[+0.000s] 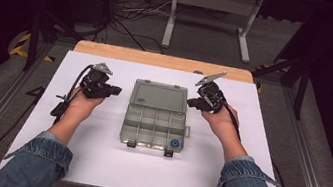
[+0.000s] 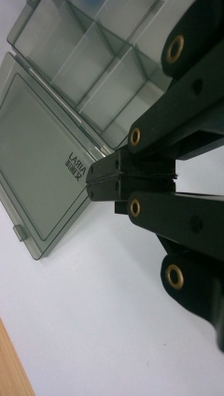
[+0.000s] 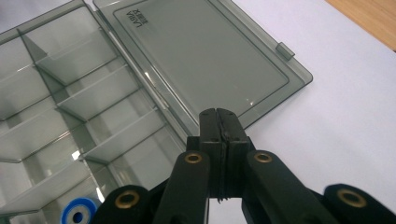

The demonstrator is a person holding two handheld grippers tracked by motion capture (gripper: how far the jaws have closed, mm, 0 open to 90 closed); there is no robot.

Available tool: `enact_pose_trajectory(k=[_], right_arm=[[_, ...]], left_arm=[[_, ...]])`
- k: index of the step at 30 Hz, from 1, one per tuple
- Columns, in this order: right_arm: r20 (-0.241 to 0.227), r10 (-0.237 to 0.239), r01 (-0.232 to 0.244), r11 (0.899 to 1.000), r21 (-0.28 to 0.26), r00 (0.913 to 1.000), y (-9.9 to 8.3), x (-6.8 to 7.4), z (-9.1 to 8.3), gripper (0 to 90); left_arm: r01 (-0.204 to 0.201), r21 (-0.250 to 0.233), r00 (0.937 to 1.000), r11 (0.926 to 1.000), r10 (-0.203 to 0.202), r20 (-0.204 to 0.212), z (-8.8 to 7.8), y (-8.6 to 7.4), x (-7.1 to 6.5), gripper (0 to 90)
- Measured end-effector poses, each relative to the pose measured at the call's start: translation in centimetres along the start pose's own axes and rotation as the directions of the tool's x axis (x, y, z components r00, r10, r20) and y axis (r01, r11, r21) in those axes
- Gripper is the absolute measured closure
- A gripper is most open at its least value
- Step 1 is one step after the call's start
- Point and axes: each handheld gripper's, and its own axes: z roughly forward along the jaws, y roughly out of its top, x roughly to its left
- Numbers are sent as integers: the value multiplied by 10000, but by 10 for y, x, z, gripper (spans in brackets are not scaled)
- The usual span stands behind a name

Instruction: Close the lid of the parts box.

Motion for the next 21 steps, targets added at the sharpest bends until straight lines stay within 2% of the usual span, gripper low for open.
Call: enact_pose_trajectory(k=[5,10,14,18,21], right_arm=[[56,203,-204,9997,118,9998,4,-10,4,900],[83,308,-309,9994,140,9995,4,-17,8,900],[99,453,-455,9988,171,9989,4,-22,9,900],[65,569,-569,9983,119,9984,4,-26,10,900],[54,623,-624,9978,225,9980,3,-27,15,900]], left_arm=[[177,222,9998,9996,-179,80,10,4,5,896],[155,304,9999,9994,-155,15,15,9,6,896],[216,343,9998,9992,-215,-31,20,11,9,895],[452,431,9989,9980,-455,66,24,11,13,896],[404,536,9992,9977,-408,56,29,11,15,895]])
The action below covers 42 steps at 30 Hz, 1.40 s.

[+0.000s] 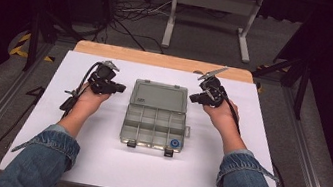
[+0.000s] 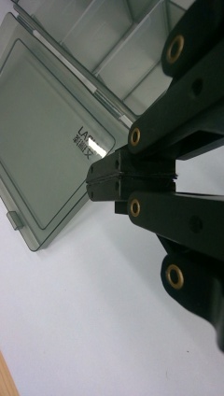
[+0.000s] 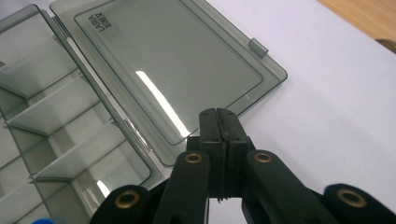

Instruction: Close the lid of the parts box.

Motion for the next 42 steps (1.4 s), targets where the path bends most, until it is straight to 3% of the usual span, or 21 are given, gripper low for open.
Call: enact_pose_trajectory(k=[4,8,20,29,42], right_arm=[[21,89,-89,9998,182,10000,-2,-2,6,900],[-29,151,-150,9993,353,9999,-3,-7,11,900],[-110,319,-310,9966,758,9994,-9,-14,24,900],[-183,337,-318,9946,992,9993,-10,-14,31,894],[-289,366,-320,9890,1447,9989,-14,-17,43,894]], left_arm=[[-64,150,10000,9999,64,-36,6,0,2,896],[194,14,9998,9998,-194,107,9,-1,5,896],[176,551,9997,9983,-186,172,25,-1,6,896],[120,990,9997,9950,-139,186,35,-3,5,896],[155,1154,9996,9932,-181,220,41,-4,6,896]])
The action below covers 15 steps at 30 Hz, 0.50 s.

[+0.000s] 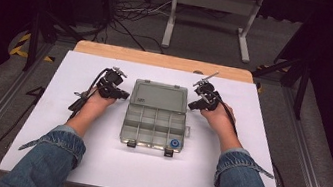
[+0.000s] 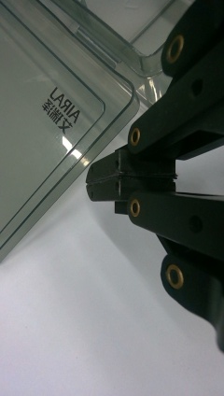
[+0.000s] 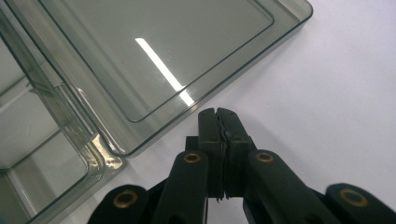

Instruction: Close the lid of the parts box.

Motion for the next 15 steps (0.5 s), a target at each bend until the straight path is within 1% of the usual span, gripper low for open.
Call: enact_pose_trajectory(k=[4,7,8,9,10,12,15], right_arm=[[-72,-24,25,10000,80,10000,0,0,3,894],[-89,-2,3,9999,113,10000,0,0,5,890],[-93,6,-4,9999,124,10000,0,-1,5,890],[-88,9,-8,9999,134,10000,-1,-1,5,889],[-88,9,-8,9999,134,10000,-1,-1,5,889],[-103,9,-8,9999,147,9999,-1,-2,6,890],[-136,8,-5,9998,197,9999,-1,-1,7,890]], left_arm=[[34,37,10000,10000,-34,39,3,0,-1,895],[-103,108,9999,9999,103,56,4,1,-2,895],[-22,124,9999,9999,20,100,5,0,-3,895],[-165,173,9998,9997,164,64,5,1,-2,895],[-165,173,9998,9997,164,64,5,1,-2,895],[-18,216,9999,9998,15,152,6,0,-3,895],[-62,230,9999,9997,59,154,6,1,-3,895]])
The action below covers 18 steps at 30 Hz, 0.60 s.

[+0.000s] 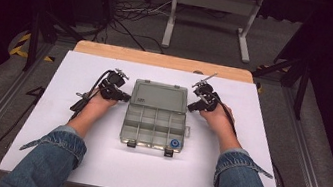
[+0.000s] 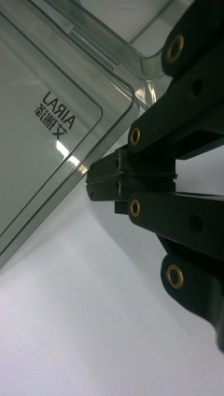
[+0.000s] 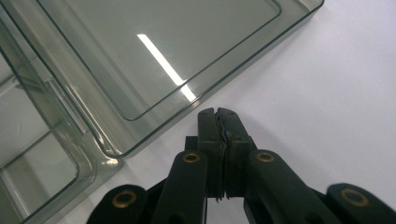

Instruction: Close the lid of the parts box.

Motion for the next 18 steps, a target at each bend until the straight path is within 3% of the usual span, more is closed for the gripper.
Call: enact_pose_trajectory(k=[9,18], right_arm=[[-71,-31,30,10000,-76,10000,1,1,2,900],[-41,55,-56,9998,-168,10000,1,-1,2,900]], left_arm=[[-10,-38,10000,10000,10,-30,1,0,1,896],[389,-188,9991,9991,-386,158,2,1,4,896]])
